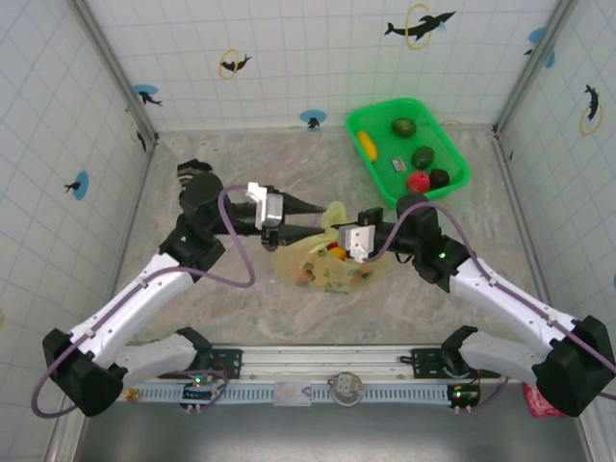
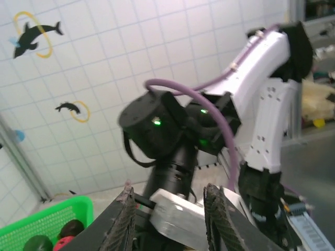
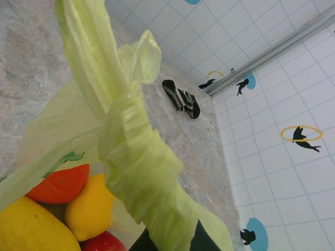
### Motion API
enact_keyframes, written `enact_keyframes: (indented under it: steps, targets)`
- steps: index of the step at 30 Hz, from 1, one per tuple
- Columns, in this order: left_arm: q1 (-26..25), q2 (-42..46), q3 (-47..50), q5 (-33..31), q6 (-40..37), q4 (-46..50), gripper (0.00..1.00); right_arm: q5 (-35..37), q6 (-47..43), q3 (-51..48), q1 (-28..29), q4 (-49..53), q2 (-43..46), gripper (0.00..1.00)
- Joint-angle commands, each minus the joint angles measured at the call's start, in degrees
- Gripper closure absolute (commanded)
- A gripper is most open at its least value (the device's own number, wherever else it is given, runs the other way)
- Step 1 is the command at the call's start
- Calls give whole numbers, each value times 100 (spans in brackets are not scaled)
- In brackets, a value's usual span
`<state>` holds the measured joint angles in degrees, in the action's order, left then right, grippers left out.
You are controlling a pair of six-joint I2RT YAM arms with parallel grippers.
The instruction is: Place the fake fruits into the plastic bag and tie a complex knot
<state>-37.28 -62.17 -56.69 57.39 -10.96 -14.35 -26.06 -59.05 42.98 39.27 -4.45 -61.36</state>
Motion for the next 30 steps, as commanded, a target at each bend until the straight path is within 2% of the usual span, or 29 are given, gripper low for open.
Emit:
enact_keyframes:
  steps: [1, 3, 6, 9, 19, 26, 30]
  targets:
    - [66, -416, 166, -1518, 475, -172, 67, -250, -51, -106, -66, -83, 170, 100]
    - [78, -764, 209, -2374, 389, 105, 75, -306, -23, -97, -68, -79, 170, 100]
    - [45, -1182, 257, -2184, -139, 440, 75, -448, 54, -59, -111, -38, 152, 100]
    - [-14, -1374, 435, -2335, -322, 515, 75, -522, 104, 7, -130, -30, 103, 100]
    - [-249, -1420, 935, -2808, -908, 653, 69, -652, 240, 27, -261, -38, 64, 100]
    - [-440, -1342, 947, -2740, -1274, 565, 64, -723, 314, 51, -283, -32, -11, 100]
    - [-446, -1298, 940, -2795, -1215, 271, 63, -751, 350, 87, -284, -32, -58, 100]
